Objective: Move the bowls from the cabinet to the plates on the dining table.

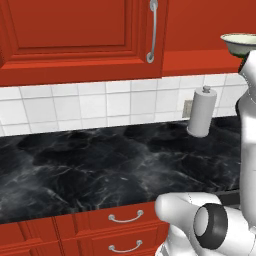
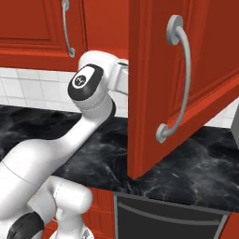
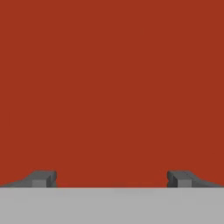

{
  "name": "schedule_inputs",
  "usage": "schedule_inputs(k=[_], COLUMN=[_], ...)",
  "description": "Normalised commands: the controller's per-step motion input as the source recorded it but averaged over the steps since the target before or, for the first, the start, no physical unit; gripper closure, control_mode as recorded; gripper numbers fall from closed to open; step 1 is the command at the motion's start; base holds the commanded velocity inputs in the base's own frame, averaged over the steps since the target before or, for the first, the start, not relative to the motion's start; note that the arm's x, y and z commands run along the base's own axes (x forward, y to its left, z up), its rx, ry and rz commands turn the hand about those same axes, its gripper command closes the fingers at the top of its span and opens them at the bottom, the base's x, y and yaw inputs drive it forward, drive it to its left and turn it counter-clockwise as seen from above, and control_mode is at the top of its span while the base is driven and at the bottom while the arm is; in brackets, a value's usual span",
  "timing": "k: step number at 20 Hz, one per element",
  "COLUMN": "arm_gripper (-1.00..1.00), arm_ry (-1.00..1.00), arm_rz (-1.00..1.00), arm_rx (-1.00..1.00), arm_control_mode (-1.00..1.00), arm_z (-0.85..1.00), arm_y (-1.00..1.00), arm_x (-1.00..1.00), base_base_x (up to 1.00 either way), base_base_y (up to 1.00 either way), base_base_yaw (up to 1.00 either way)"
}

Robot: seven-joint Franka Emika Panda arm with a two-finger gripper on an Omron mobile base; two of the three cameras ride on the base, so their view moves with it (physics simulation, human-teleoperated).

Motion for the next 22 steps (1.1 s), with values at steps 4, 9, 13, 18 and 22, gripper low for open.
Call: schedule_inputs(k=[4,9,13,18,22], arm_gripper=[-1.00,-1.00,-1.00,-1.00,-1.00], arm_ry=[0.00,0.00,0.00,-0.01,-0.02], arm_rz=[0.00,0.02,0.04,0.05,0.04], arm_rx=[0.02,0.01,0.01,0.02,0.02], arm_control_mode=[-1.00,-1.00,-1.00,-1.00,-1.00], arm_z=[-0.07,-0.09,-0.08,-0.10,-0.12], arm_y=[-0.32,-0.27,-0.32,-0.35,-0.34], arm_x=[-0.01,-0.01,0.00,-0.01,0.00], base_base_x=[0.00,0.00,0.00,0.00,0.00], base_base_y=[0.00,0.00,0.00,0.00,0.00], base_base_yaw=[0.00,0.00,0.00,0.00,0.00])
